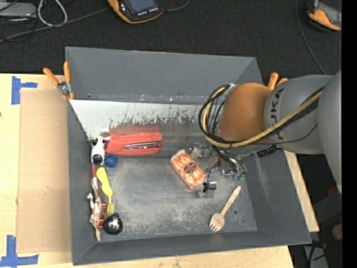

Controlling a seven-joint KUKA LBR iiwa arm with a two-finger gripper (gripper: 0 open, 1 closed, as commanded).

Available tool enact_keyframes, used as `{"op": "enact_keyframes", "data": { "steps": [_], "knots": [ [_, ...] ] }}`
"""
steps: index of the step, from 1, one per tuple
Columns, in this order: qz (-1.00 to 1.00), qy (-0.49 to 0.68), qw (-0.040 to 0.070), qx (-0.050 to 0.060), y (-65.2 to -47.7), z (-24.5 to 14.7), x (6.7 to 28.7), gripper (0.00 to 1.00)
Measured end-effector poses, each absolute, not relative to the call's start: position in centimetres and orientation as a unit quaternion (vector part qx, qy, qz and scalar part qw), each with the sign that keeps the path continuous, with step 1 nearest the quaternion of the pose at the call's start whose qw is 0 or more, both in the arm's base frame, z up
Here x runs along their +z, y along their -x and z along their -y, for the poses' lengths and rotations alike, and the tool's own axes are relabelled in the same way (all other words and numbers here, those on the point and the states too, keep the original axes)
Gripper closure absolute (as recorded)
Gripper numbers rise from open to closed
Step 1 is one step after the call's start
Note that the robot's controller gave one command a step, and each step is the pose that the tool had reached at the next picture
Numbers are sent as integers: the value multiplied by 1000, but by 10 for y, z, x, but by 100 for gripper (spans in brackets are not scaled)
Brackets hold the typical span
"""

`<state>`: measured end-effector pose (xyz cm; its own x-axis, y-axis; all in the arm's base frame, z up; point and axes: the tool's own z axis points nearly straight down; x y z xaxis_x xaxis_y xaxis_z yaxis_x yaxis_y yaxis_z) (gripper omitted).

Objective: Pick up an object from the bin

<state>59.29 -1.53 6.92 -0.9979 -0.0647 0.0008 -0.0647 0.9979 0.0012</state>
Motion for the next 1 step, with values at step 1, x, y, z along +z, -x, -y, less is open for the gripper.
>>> {"op": "enact_keyframes", "data": {
  "steps": [1],
  "knots": [
    [999,42,1,-1,-614,-15,69,100]
  ]
}}
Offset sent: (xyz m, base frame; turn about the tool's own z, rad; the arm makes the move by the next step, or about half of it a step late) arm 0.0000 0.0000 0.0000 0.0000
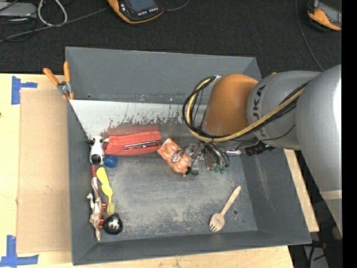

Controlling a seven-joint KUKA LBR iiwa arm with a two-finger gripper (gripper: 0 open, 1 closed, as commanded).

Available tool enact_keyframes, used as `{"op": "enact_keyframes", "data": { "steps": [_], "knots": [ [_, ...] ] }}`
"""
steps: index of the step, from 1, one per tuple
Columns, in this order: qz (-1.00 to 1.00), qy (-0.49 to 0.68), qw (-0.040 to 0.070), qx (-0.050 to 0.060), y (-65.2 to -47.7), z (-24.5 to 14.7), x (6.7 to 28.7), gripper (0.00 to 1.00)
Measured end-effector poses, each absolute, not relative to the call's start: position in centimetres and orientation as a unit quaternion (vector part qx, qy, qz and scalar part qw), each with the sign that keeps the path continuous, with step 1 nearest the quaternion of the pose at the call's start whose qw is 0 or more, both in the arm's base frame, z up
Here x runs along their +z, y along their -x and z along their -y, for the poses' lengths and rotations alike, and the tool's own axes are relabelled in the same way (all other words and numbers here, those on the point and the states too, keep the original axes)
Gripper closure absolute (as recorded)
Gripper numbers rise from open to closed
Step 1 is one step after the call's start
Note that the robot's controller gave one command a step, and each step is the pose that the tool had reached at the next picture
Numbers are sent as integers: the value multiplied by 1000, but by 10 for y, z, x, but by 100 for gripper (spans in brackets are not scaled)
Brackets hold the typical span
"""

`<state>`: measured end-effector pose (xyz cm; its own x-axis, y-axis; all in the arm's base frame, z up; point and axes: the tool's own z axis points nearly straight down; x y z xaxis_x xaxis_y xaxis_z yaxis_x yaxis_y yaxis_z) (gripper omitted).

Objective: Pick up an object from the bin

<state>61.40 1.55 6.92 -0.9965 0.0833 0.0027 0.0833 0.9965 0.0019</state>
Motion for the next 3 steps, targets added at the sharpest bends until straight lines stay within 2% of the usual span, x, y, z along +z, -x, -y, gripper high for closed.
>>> {"op": "enact_keyframes", "data": {
  "steps": [1,2,3],
  "knots": [
    [999,42,1,-1,-614,-15,69,100],
    [999,42,4,-1,-609,-19,127,100],
    [998,69,5,-1,-598,-32,211,100]
  ]
}}
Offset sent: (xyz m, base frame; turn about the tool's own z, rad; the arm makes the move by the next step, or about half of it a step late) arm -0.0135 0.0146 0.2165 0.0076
